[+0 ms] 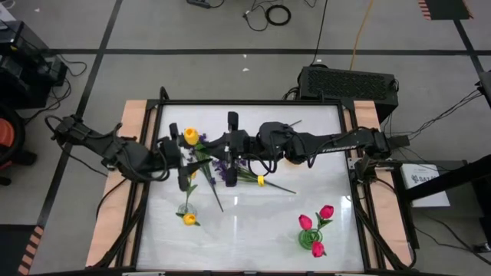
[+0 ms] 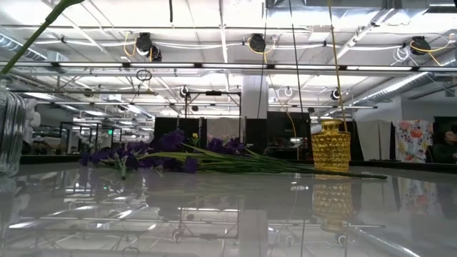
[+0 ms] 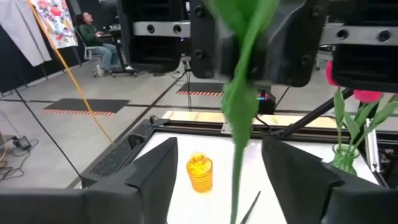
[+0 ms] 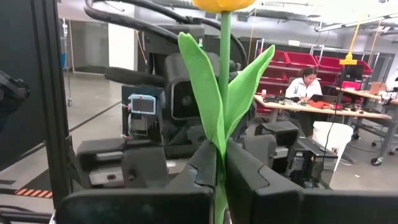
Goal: Sort flowers into vase by color
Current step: Put the yellow flower into the transparent vase
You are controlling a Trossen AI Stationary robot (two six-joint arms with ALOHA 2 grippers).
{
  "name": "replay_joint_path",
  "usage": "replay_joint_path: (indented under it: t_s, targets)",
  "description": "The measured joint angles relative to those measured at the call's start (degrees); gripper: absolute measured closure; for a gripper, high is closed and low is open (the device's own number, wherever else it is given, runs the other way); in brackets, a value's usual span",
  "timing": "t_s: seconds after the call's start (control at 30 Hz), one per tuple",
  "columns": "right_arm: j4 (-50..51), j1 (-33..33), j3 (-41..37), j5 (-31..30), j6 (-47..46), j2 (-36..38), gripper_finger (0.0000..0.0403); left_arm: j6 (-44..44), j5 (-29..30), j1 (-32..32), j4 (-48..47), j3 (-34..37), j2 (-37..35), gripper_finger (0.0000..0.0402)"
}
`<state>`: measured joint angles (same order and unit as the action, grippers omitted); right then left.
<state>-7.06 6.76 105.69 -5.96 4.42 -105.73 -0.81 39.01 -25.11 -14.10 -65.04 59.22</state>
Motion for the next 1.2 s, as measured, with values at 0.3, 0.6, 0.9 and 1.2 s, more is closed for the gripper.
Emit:
replay_joint_path:
  t_s: [0.3, 0.6, 0.9, 1.2]
  targets:
    - [0.58, 0.0, 0.0, 0.0, -0.02, 0.07, 0.0395, -0.36, -2.17, -0.01, -0.58, 0.0, -0.15, 0.0258]
    - [1.65, -0.01, 0.0, -1.9, 1.16, 0.07, 0.0395, -0.34, -3.01, -0.03, -2.25, 0.02, -1.88, 0.0348]
    - [1.65, 0.0, 0.0, -1.44, 1.17, 0.09, 0.0395, -0.58, -7.07, 0.01, -4.46, 0.04, -3.1, 0.0379]
    - [1.22, -0.04, 0.0, -1.62, 1.21, 0.09, 0.0395, -3.25, -7.73, 0.52, -4.13, 0.76, -1.99, 0.0294]
